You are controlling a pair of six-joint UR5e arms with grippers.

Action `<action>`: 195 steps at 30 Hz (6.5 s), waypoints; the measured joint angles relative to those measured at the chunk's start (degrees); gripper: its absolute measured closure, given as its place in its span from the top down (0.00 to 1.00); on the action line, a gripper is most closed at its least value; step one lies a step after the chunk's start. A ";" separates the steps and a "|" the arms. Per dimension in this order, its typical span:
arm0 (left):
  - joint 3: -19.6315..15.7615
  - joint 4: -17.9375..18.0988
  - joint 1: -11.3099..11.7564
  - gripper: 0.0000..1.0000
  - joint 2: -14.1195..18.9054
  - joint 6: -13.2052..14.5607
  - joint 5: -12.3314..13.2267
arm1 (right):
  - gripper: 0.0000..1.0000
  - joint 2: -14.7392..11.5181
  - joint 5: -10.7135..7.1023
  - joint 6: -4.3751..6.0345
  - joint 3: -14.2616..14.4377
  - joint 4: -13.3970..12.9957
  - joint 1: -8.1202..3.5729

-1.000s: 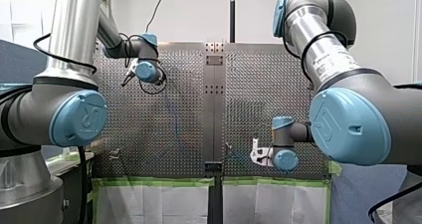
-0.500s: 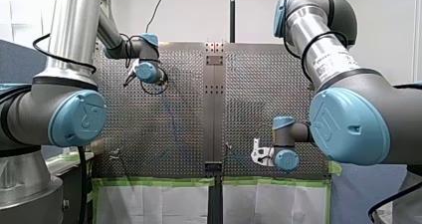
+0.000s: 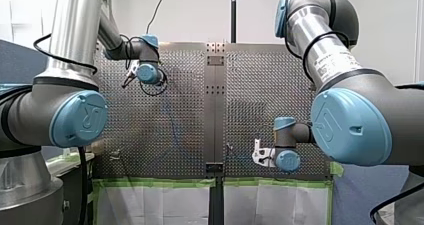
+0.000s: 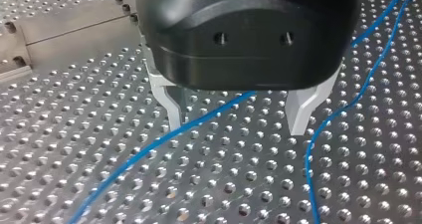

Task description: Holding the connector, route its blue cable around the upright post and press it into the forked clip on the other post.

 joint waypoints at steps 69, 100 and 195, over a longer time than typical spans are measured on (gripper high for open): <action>-4.10 8.69 -6.42 0.99 -20.39 -6.07 -6.74 | 0.00 -0.01 -1.24 0.51 0.00 -0.08 0.90; -3.32 15.25 -7.60 0.99 -26.98 -14.95 -5.74 | 0.00 -0.02 -1.25 0.60 0.00 -0.35 1.79; 10.56 10.31 -13.85 0.99 -46.62 -32.36 -7.48 | 0.00 -0.05 -1.30 0.84 0.00 0.06 2.57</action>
